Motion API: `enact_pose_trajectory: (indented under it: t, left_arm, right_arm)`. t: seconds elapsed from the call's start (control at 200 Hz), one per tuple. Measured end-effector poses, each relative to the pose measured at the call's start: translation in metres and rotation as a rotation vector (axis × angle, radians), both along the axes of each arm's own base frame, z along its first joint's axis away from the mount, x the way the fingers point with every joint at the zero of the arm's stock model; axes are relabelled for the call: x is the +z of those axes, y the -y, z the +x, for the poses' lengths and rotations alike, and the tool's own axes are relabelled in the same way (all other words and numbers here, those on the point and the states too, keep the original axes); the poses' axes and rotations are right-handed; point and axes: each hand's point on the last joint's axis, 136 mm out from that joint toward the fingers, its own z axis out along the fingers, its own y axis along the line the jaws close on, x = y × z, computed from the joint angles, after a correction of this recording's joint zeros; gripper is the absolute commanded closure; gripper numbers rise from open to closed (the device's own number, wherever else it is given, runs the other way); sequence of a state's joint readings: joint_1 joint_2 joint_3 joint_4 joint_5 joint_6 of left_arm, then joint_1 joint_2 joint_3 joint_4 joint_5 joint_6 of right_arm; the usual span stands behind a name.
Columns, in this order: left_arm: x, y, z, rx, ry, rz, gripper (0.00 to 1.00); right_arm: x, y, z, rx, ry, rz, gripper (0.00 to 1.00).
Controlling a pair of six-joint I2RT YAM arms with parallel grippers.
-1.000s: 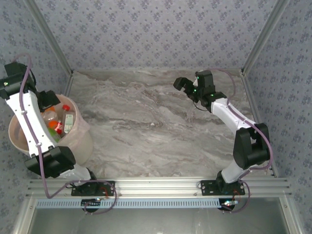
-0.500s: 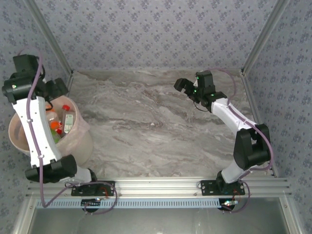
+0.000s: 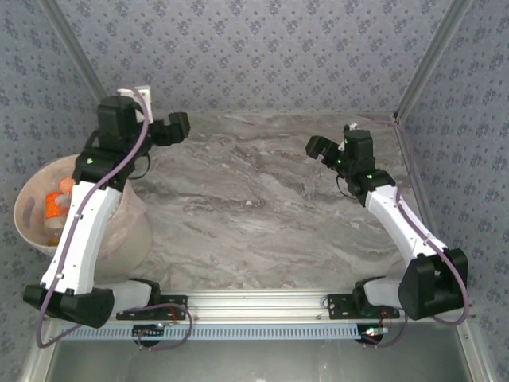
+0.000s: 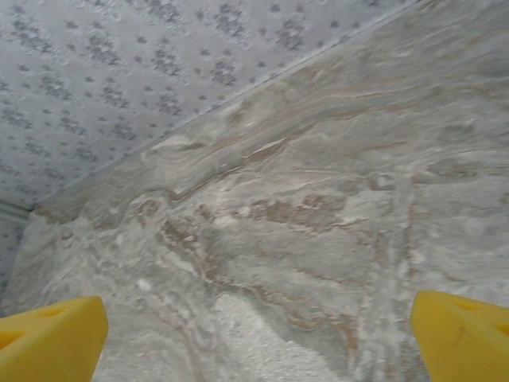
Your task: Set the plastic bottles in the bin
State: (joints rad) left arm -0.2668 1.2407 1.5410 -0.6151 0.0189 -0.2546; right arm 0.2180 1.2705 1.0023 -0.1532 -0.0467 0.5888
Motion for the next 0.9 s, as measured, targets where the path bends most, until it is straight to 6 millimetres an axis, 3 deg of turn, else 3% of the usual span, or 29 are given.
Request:
enact_pose_trajectory:
  t: [0.155,0.285,0.475,0.724,0.899]
  left_arm:
    - [-0.049,0.036,0.011,-0.121,-0.007,0.013,0.02]
    - [-0.106,0.035,0.017,-0.115,-0.053,0.072,0.02]
    - [-0.177,0.01,0.02,-0.04,-0.079,0.186,0.02]
    - [-0.227,-0.052,0.024,0.141,-0.076,0.236,0.02]
    - [-0.265,-0.076,0.011,0.177,-0.098,0.289,0.02]
  right_arm:
    - [-0.007,0.029,-0.009,-0.065,0.007,-0.054,0.0]
    - [-0.015,0.053,-0.02,-0.119,0.013,-0.118,0.0]
    - [-0.041,0.09,-0.028,-0.21,-0.01,-0.203,0.0]
    - [-0.087,0.137,-0.038,-0.327,-0.056,-0.327,0.0]
    - [-0.127,0.163,-0.042,-0.365,-0.125,-0.398,0.0]
